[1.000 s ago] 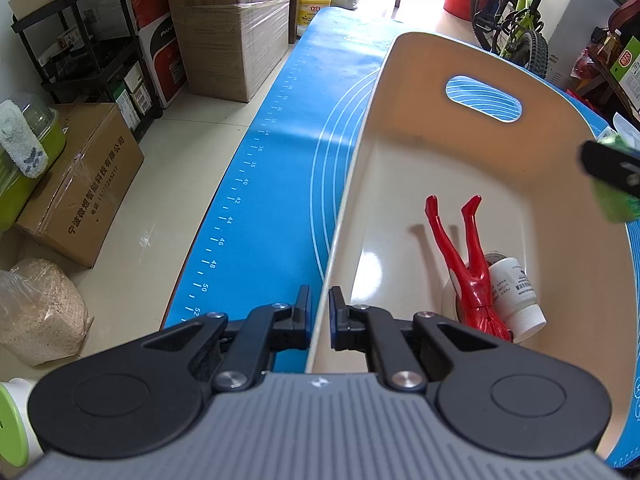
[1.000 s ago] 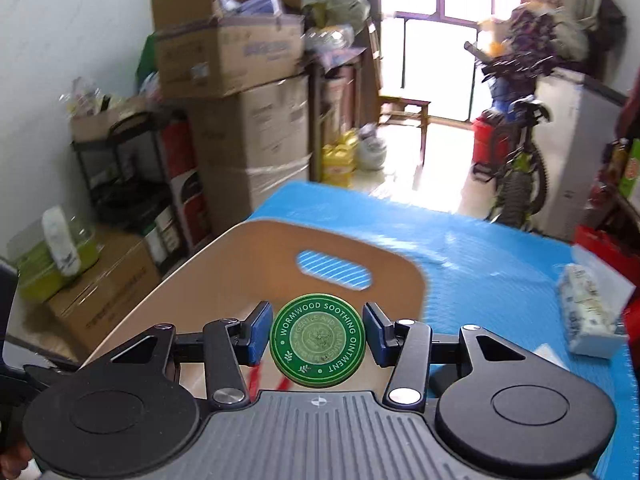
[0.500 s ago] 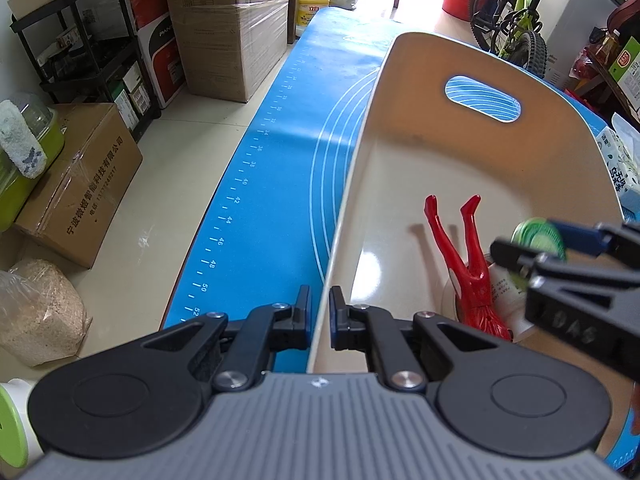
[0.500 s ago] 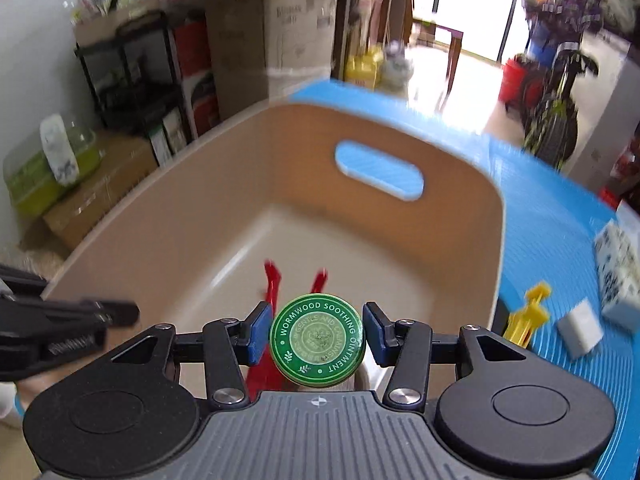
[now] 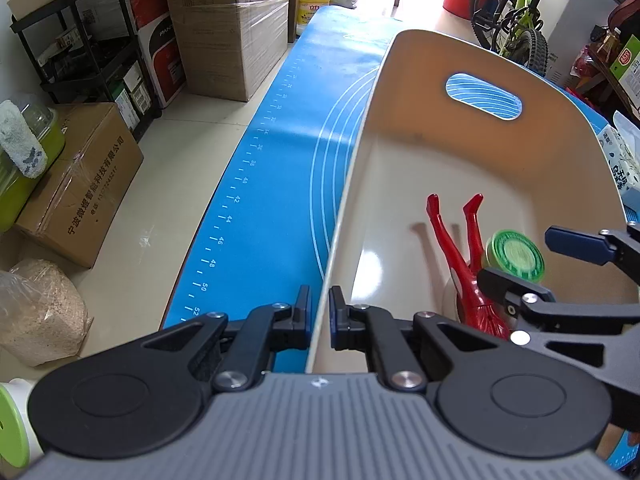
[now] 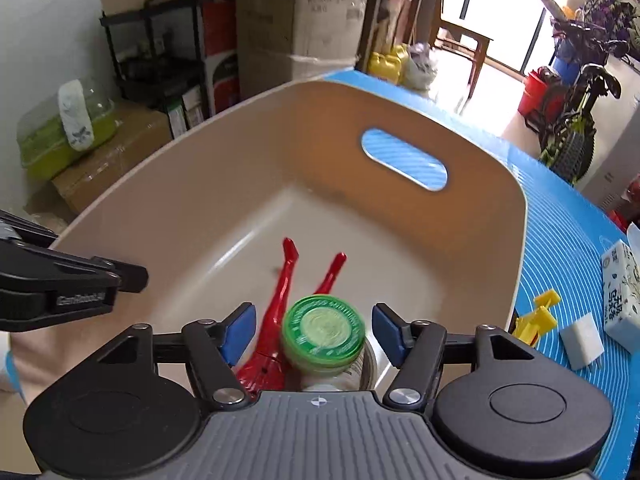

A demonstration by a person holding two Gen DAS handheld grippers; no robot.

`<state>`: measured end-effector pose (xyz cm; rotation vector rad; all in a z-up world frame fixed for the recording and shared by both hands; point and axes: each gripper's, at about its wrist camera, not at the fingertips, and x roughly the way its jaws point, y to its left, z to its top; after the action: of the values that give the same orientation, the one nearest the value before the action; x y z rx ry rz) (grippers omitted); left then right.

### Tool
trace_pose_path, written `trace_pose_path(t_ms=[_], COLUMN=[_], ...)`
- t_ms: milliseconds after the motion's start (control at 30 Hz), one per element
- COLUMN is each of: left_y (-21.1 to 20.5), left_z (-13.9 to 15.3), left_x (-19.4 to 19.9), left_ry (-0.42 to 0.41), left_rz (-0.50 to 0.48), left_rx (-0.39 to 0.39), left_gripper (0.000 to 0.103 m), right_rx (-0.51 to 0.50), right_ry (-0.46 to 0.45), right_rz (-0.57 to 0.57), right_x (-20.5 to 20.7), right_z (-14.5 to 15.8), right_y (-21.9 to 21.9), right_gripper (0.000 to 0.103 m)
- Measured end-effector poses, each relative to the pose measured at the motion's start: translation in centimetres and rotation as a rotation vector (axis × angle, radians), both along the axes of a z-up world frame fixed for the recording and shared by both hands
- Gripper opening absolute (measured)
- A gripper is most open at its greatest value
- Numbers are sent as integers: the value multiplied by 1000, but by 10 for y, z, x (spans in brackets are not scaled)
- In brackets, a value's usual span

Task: Organize rigid objects
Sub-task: 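Carry the green tin over the basket and open the right gripper, then move the right gripper to the white USB charger and grasp it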

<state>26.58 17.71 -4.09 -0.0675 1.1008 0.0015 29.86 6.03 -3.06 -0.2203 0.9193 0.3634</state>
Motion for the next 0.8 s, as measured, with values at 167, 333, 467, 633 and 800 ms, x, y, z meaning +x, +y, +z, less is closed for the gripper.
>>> trace_pose_path(t_ms=[167, 333, 467, 633, 800], left_y=[-1, -1, -2, -1, 0], left_z=[0, 0, 0, 0, 0], left_x=[0, 0, 0, 0, 0], left_ry=[0, 1, 1, 1, 1], left_rz=[-1, 0, 0, 1, 1], left_rx=[1, 1, 2, -4, -3], left_gripper=[11, 11, 11, 11, 11], right_rx=[60, 108, 101, 50, 24], right_ry=[-64, -168, -216, -193, -113], right_rz=[-18, -86, -170, -281, -346], right_x=[-8, -17, -21, -18, -19], right_z=[25, 57, 72, 60, 28], right_y=[-17, -53, -92, -141, -169], right_gripper=[76, 78, 80, 81, 82])
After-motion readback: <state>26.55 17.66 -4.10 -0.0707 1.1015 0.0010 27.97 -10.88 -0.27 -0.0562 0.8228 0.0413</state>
